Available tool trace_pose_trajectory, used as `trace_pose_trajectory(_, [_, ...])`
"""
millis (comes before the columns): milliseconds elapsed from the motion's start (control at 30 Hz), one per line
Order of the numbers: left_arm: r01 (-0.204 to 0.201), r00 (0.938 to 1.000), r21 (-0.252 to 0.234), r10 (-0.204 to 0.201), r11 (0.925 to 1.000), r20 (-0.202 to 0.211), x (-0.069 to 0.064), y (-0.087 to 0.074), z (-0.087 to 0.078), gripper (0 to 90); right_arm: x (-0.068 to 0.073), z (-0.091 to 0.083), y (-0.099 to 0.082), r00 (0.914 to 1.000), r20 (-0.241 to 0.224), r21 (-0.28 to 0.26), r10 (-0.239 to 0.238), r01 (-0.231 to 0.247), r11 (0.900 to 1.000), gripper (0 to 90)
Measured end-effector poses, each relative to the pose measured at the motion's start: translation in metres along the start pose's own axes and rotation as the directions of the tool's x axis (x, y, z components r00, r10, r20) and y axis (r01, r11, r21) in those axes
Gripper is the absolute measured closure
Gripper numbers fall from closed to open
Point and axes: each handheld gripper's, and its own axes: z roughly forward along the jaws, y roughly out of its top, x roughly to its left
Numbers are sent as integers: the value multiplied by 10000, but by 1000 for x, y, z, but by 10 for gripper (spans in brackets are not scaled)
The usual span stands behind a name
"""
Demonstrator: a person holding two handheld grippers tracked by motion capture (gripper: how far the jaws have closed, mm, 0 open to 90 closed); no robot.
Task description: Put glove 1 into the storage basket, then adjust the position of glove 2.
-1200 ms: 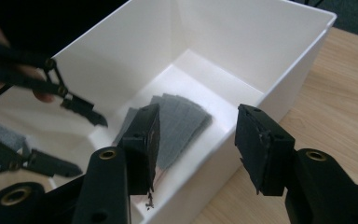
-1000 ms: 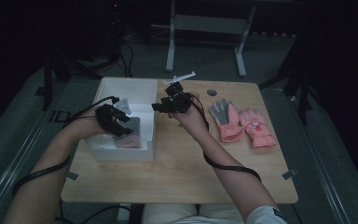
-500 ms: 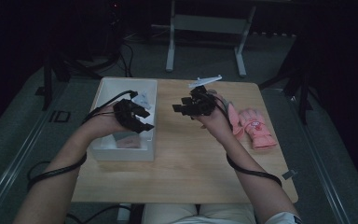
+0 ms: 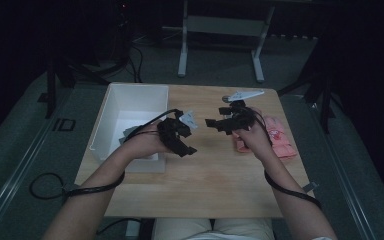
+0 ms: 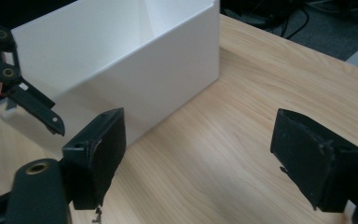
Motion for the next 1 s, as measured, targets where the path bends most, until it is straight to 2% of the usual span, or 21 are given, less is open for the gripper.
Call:
trace_pose_trajectory(33, [-76,9999,59,75,10000,134,-3,2,4,250,-3,-3,-3,10000,-77,-38,25,-25,10000,163])
trace_pose_trajectory(100, [-106,9999,101,105,9999,121,-6,4,8,160,-7,-10,-7,9999,-18,-169,-152,152,9997,143])
trace_pose_trajectory(133, [-318,9987,212,310,9993,396,-11,7,14,124,-9,-13,-9,9996,143,-245,-223,227,9994,139])
trace_pose_trajectory(167, [-205,9988,205,195,9996,448,-12,8,17,85,-10,-16,-11,9993,302,-248,-227,235,9994,139])
trace_pose_trajectory(233, [-132,9990,207,123,9997,426,-13,10,20,74,-12,-19,-12,9992,374,-272,-172,182,9995,139])
trace_pose_trajectory(267, [-6,9987,88,2,10000,504,-17,11,26,59,-17,-25,-17,9994,346,-421,96,-81,9991,138])
trace_pose_trajectory(300, [-6,9987,88,2,10000,504,-17,11,26,45,-19,-26,-19,9990,367,-426,237,-222,9988,138])
trace_pose_trajectory(367, [120,9989,-31,-118,9999,462,-22,12,34,42,-21,-28,-21,9986,417,-327,339,-325,9989,136])
trace_pose_trajectory(400, [360,9983,-153,-352,9992,464,-26,11,40,31,-23,-30,-24,9976,608,-301,337,-319,9990,136])
trace_pose_trajectory(500, [880,9961,-333,-877,9956,112,-33,9,52,23,-26,-32,-33,9911,1298,-302,302,-265,9992,127])
trace_pose_trajectory(567, [1293,9913,-592,-1306,9898,-177,-39,5,60,23,-31,-35,-39,9925,1042,-210,640,-621,9978,118])
trace_pose_trajectory(633, [1516,9863,-794,-1561,9852,-534,-46,0,67,23,-32,-37,-43,9910,1151,-139,678,-667,9977,117])
trace_pose_trajectory(700, [1772,9782,-892,-1854,9801,-937,-53,-6,76,23,-34,-39,-48,9922,1070,-46,645,-644,9979,120])
trace_pose_trajectory(733, [1769,9771,-953,-1864,9796,-1028,-55,-9,80,23,-34,-40,-51,9932,1007,-24,588,-588,9983,164])
trace_pose_trajectory(800, [1943,9708,-1089,-2070,9749,-1211,-60,-17,86,23,-38,-45,-58,9889,1351,-86,624,-618,9981,269])
trace_pose_trajectory(833, [2036,9683,-1231,-2183,9713,-1212,-62,-21,89,23,-38,-45,-58,9889,1351,-86,624,-618,9981,269])
trace_pose_trajectory(867, [2072,9661,-1299,-2237,9696,-1287,-64,-24,91,23,-39,-46,-60,9878,1424,-121,627,-616,9980,307])
trace_pose_trajectory(900, [2072,9661,-1299,-2237,9696,-1287,-64,-24,91,23,-39,-46,-60,9878,1424,-121,627,-616,9980,307])
trace_pose_trajectory(933, [2087,9616,-1459,-2301,9670,-1496,-72,-33,100,21,-45,-51,-65,9801,1906,-191,557,-530,9984,404])
trace_pose_trajectory(967, [2166,9605,-1561,-2390,9637,-1425,-74,-35,103,18,-47,-52,-66,9771,2059,-167,545,-522,9985,420])
trace_pose_trajectory(1000, [2331,9603,-1619,-2532,9589,-1170,-75,-37,106,18,-51,-53,-67,9747,2155,-137,590,-574,9983,446])
